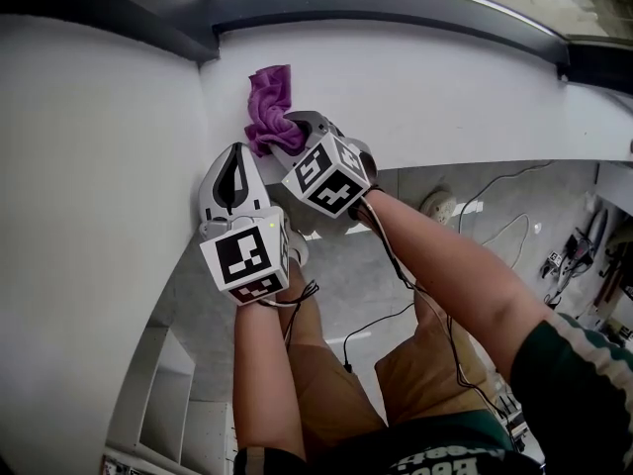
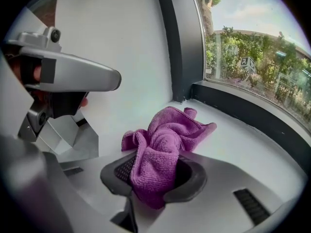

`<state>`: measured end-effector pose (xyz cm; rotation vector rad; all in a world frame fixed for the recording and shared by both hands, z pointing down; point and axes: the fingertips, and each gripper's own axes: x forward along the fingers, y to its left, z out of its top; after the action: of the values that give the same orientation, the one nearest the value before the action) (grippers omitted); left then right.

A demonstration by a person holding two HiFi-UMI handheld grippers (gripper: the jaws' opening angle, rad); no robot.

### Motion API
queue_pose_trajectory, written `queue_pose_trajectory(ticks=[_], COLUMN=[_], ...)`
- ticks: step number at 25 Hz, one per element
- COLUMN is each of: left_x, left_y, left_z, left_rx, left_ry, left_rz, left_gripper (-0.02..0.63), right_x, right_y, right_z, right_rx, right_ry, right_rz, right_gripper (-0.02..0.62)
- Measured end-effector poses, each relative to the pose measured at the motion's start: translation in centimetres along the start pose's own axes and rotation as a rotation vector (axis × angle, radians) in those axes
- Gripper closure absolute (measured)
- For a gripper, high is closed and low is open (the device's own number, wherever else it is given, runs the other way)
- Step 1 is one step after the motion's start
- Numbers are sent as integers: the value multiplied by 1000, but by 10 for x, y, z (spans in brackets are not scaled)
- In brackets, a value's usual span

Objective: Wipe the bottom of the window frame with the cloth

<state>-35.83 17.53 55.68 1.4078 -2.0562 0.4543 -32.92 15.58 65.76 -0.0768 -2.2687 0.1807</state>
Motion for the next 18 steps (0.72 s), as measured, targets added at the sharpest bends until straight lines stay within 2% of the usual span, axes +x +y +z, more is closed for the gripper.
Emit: queue_pose_trajectory(ticks=[7,18], left_x=[1,4], left_y=[6,14], left_z=[0,-1], left_rx=[-4,-14], left_ry=[1,3], left_rz=[4,15], left_gripper=[601,601], right_x=[11,12], right_y=[9,10], right_z=[11,10], right_rx=[-6,-70], right_ry=[-21,-37], right_rz=[36,35], right_gripper=[468,468])
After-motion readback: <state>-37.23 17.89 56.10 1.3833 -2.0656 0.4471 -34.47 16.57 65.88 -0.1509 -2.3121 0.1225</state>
